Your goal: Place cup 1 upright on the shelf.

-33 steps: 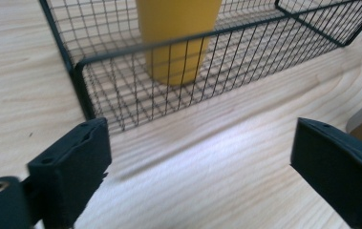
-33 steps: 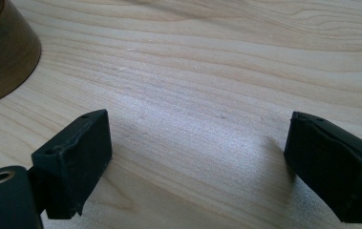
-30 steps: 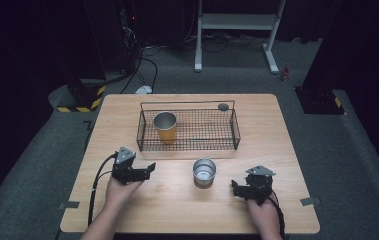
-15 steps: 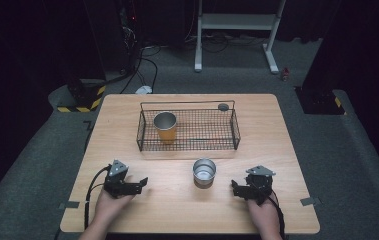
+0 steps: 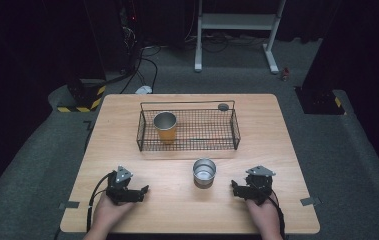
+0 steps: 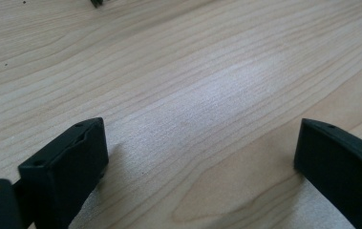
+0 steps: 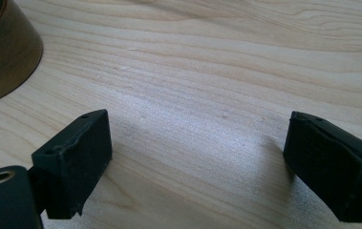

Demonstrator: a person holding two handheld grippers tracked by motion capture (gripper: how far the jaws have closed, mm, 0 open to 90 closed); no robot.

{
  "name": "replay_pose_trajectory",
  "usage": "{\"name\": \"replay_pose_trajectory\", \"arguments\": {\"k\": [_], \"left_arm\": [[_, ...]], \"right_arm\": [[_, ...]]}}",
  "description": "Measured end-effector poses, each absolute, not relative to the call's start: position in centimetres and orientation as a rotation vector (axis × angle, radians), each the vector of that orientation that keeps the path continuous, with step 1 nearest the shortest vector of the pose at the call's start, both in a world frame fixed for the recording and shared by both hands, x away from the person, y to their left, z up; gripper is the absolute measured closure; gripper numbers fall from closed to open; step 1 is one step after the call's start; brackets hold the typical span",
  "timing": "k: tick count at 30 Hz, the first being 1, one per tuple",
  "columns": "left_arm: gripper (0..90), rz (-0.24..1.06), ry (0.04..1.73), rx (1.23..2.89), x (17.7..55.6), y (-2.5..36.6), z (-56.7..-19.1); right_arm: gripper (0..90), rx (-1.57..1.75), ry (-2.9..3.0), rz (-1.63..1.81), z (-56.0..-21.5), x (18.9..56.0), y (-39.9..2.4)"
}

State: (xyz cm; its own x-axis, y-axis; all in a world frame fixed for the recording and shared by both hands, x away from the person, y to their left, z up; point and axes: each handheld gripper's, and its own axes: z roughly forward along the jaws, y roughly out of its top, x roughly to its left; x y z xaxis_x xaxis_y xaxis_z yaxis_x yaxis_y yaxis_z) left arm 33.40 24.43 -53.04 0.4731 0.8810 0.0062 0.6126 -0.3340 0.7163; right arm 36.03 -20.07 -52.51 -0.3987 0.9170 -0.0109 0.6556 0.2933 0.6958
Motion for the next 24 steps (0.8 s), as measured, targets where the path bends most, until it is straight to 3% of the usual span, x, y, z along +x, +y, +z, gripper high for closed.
{"name": "replay_pose_trajectory", "arguments": {"k": [4, 24], "left_arm": [[0.2, 0.533, 1.263, 2.059, 33.39, 24.38, -53.08], [0.2, 0.533, 1.267, 2.056, 33.33, 24.4, -53.08]], "right_arm": [[9.3, 1.404, 2.159, 0.863, -52.5, 36.02, -20.06], [13.4, 1.323, 2.148, 0.911, -51.66, 35.16, -19.32]]}}
